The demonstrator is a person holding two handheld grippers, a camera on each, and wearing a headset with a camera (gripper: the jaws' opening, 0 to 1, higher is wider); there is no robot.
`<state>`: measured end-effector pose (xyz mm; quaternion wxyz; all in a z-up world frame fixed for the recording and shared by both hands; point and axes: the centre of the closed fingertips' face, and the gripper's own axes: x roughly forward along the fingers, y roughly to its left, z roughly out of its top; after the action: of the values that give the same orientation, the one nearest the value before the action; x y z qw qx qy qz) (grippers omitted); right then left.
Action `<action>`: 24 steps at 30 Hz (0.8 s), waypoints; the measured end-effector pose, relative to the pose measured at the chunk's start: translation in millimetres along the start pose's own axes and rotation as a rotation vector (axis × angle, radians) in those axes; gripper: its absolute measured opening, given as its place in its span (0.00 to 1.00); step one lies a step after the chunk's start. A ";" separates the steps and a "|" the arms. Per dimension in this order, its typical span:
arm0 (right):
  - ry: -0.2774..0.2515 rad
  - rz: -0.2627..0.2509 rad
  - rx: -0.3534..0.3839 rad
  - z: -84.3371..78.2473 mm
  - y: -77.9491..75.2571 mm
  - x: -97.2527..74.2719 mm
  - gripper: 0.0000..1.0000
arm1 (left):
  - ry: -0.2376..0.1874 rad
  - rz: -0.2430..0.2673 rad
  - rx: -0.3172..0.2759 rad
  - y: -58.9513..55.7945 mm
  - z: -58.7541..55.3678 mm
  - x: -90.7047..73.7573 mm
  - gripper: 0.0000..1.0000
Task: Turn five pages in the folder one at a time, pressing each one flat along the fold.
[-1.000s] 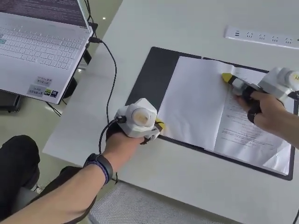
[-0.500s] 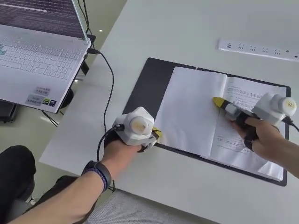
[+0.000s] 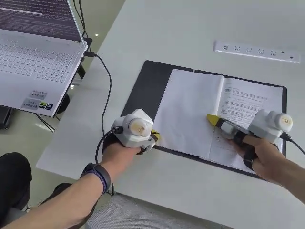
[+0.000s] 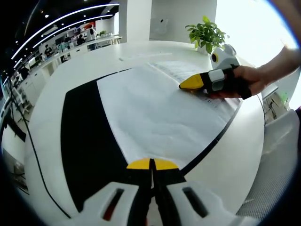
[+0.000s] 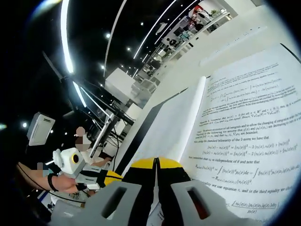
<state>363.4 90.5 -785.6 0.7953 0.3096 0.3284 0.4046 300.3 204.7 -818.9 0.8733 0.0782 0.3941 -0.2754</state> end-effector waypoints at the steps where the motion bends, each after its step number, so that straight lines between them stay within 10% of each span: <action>1: 0.000 0.002 0.001 -2.5 2.4 -1.4 0.00 | 0.000 0.000 -0.001 0.1 0.0 0.1 0.00; 24: 0.121 0.054 -0.018 -63.4 32.6 -29.7 0.00 | -0.019 0.004 -0.017 0.0 0.3 -0.7 0.00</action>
<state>286.5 95.4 -790.4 0.7654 0.2862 0.3638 0.4470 300.1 204.8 -818.2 0.8782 0.0692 0.3881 -0.2709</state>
